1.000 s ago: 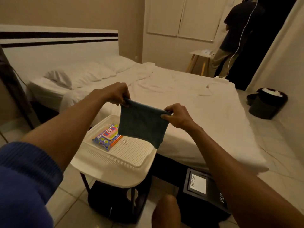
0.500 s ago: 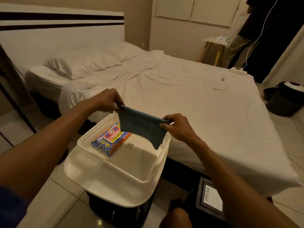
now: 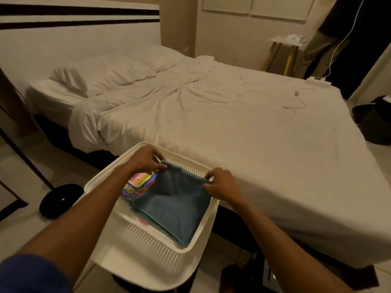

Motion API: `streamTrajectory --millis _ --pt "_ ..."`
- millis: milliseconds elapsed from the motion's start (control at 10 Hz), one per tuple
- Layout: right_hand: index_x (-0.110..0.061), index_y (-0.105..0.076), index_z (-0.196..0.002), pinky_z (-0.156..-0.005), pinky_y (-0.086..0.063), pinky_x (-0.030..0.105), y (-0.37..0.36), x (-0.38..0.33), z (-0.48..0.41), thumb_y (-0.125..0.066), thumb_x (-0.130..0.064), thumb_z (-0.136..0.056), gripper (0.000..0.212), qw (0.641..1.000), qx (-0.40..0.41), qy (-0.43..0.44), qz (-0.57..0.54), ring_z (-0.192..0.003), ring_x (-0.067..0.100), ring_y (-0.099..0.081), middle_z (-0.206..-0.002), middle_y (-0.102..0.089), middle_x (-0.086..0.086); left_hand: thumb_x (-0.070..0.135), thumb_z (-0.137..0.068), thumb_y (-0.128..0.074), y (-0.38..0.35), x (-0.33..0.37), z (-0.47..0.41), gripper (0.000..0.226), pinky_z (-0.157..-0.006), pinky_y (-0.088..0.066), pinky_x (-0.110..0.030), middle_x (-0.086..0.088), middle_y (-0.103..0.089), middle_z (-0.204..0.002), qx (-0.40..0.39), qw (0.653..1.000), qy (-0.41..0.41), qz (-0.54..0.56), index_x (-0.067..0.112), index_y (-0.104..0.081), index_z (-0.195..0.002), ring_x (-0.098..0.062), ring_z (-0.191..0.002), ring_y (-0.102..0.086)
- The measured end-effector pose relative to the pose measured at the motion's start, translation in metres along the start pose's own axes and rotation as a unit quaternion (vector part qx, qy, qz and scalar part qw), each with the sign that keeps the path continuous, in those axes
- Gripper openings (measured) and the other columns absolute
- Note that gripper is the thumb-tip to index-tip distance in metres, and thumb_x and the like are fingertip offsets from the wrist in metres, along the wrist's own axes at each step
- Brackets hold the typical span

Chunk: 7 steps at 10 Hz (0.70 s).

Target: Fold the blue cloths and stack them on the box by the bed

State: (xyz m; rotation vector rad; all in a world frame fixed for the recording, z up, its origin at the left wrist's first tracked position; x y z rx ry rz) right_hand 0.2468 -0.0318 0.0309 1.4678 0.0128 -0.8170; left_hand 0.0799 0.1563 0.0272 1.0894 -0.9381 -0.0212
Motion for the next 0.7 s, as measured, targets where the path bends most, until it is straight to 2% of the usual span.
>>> streamTrajectory --millis 100,200,300,400,500,600,700 --pt "-0.011 -0.067 -0.113 -0.084 -0.050 0.036 -0.008 0.004 -0.017 -0.061 -0.018 -0.089 0.026 0.996 0.020 0.028 0.086 -0.103 0.033 -0.063 -0.114 -0.065 0.014 0.033 -0.070 -0.084 -0.025 -0.010 -0.022 0.027 -0.073 -0.053 -0.030 0.002 -0.071 -0.072 0.074 0.996 0.014 -0.044 0.020 -0.075 -0.092 -0.014 -0.073 -0.069" --pt "-0.012 -0.066 -0.108 -0.080 -0.049 0.036 -0.012 -0.001 -0.025 -0.057 -0.018 -0.093 0.019 0.980 0.051 0.079 0.175 -0.097 0.032 -0.063 -0.110 -0.066 0.013 0.036 -0.071 -0.082 -0.032 -0.013 -0.031 0.026 -0.077 -0.051 -0.031 0.003 -0.073 -0.084 0.109 0.990 0.009 -0.088 0.025 -0.072 -0.092 -0.016 -0.083 -0.066" --pt "-0.008 -0.068 -0.092 -0.068 -0.035 0.034 -0.012 -0.006 -0.022 -0.060 -0.006 -0.086 0.010 0.959 0.094 0.134 0.231 -0.090 0.037 -0.064 -0.096 -0.070 0.016 0.026 -0.074 -0.079 -0.030 -0.008 -0.029 0.018 -0.074 -0.049 -0.033 0.002 -0.073 -0.083 0.160 0.977 -0.034 -0.134 0.022 -0.071 -0.089 -0.020 -0.085 -0.065" --pt "-0.011 -0.065 -0.062 -0.053 -0.039 0.030 -0.017 -0.002 -0.023 -0.080 0.000 -0.057 0.019 0.951 0.087 0.115 0.272 -0.060 0.034 -0.063 -0.063 -0.066 0.012 0.023 -0.074 -0.077 -0.038 -0.010 -0.021 0.015 -0.069 -0.043 -0.029 0.002 -0.073 -0.082 0.131 0.978 -0.058 -0.154 0.021 -0.071 -0.088 -0.020 -0.084 -0.065" --pt "-0.012 -0.068 -0.072 -0.061 -0.046 0.034 -0.019 0.000 -0.022 -0.073 0.000 -0.070 0.013 0.957 0.089 0.104 0.254 -0.073 0.034 -0.065 -0.076 -0.070 0.013 0.025 -0.079 -0.072 -0.065 -0.010 -0.006 0.012 -0.071 -0.044 -0.029 0.002 -0.072 -0.090 0.045 0.970 -0.091 -0.222 0.022 -0.071 -0.090 -0.021 -0.093 -0.067" --pt "-0.007 -0.068 -0.097 -0.084 -0.043 0.041 -0.015 -0.007 -0.011 -0.058 0.001 -0.083 0.019 0.949 0.092 0.137 0.269 -0.102 0.039 -0.058 -0.103 -0.067 0.018 0.026 -0.092 -0.055 -0.077 -0.001 0.016 0.019 -0.077 -0.046 -0.035 -0.005 -0.064 -0.116 0.017 0.945 -0.109 -0.307 0.020 -0.067 -0.107 -0.026 -0.106 -0.063" --pt "-0.008 -0.066 -0.106 -0.095 -0.037 0.043 -0.022 -0.015 0.008 -0.053 -0.005 -0.089 0.021 0.937 0.041 0.165 0.307 -0.114 0.037 -0.052 -0.115 -0.064 0.016 0.030 -0.095 -0.054 -0.079 0.005 0.037 0.040 -0.087 -0.048 -0.038 -0.006 -0.054 -0.136 0.033 0.963 -0.106 -0.247 0.020 -0.054 -0.133 -0.030 -0.117 -0.059"
Point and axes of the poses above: each hand's wrist, its own z-axis away from the middle knuckle, its own y-axis out of the back of the hand, x = y × z, the point moved 6 cm from there along -z, towards the middle knuckle
